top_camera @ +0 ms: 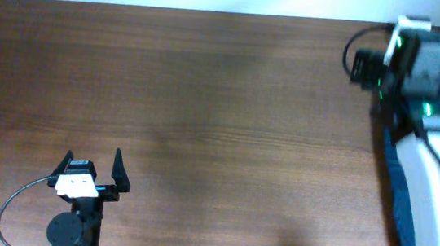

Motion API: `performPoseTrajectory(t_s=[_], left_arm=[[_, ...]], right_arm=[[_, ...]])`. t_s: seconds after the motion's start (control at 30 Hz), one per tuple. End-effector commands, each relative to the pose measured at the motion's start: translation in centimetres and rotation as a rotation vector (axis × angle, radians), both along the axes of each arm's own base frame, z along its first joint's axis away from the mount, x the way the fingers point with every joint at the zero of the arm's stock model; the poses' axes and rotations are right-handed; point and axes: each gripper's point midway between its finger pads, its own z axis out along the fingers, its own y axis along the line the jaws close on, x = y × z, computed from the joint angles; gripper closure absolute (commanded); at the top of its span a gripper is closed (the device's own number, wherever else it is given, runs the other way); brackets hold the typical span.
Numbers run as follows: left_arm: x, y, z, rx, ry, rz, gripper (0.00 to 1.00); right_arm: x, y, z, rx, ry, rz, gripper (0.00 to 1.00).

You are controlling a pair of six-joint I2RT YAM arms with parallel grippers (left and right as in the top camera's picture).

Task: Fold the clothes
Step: 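Reach the right gripper to the navy shorts on the stack and grasp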

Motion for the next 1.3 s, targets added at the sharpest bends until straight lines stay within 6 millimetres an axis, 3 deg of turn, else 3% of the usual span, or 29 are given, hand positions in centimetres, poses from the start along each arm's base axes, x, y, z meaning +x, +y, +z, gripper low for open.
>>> performPoseTrajectory(t_s=[0.0,0.17,0.3,0.4,0.47,0.53,0.57,0.6,0.63,0.73,0.83,0.9,0.93,1.0,1.07,1.13,1.27], left_arm=[[0.0,0.0,-0.3,-0.006,0.002,0.0,0.01],[0.0,0.0,-0.3,-0.006,0.002,0.0,0.01],[0.0,0.0,-0.3,-0.006,0.002,0.0,0.01],[0.0,0.0,-0.3,-0.006,0.002,0.0,0.01],[0.0,0.0,-0.3,-0.006,0.002,0.0,0.01],[0.0,0.0,-0.3,-0.006,0.002,0.0,0.01],[0.0,0.0,-0.3,-0.006,0.002,0.0,0.01],[0.0,0.0,-0.3,-0.006,0.002,0.0,0.01],[0.0,0.0,-0.3,-0.006,0.002,0.0,0.01],[0.0,0.0,-0.3,-0.006,0.002,0.0,0.01],[0.0,0.0,-0.3,-0.006,0.002,0.0,0.01],[0.0,0.0,-0.3,-0.006,0.002,0.0,0.01],[0.0,0.0,-0.3,-0.006,0.002,0.0,0.01],[0.0,0.0,-0.3,-0.006,0.002,0.0,0.01],[0.0,0.0,-0.3,-0.006,0.002,0.0,0.01],[0.0,0.0,-0.3,-0.006,0.002,0.0,0.01],[0.0,0.0,-0.3,-0.006,0.002,0.0,0.01]], right_arm=[[2.1,-2.6,-3.1,-0.198,0.135,-0.055,0.01],[4.6,-6.3,-13.1,-0.313,0.367,-0.122,0.01],[4.6,-9.9,-21.2,-0.32,0.52,-0.181,0.01],[4.2,-12.1,-24.9,-0.279,0.572,-0.181,0.01],[4.4,-12.5,-26.0,-0.235,0.571,-0.156,0.0],[4.5,-12.9,-26.3,-0.206,0.56,-0.15,0.13],[4.5,-13.1,-26.4,-0.184,0.556,-0.143,0.26],[4.5,-13.1,-26.9,-0.155,0.556,-0.129,0.26],[4.4,-13.2,-27.2,-0.137,0.559,-0.121,0.2],[4.2,-13.5,-27.3,-0.134,0.56,-0.126,0.2],[4.2,-13.2,-27.4,-0.122,0.564,-0.116,0.4],[4.2,-13.2,-27.4,-0.122,0.565,-0.115,0.73],[4.1,-13.2,-27.5,-0.122,0.569,-0.116,0.96],[4.0,-13.5,-27.3,-0.135,0.571,-0.128,0.96],[3.9,-14.9,-25.1,-0.187,0.537,-0.224,0.96],[4.3,-15.1,-22.5,-0.176,0.49,-0.249,0.96],[4.3,-14.7,-15.2,-0.125,0.332,-0.306,0.96]])
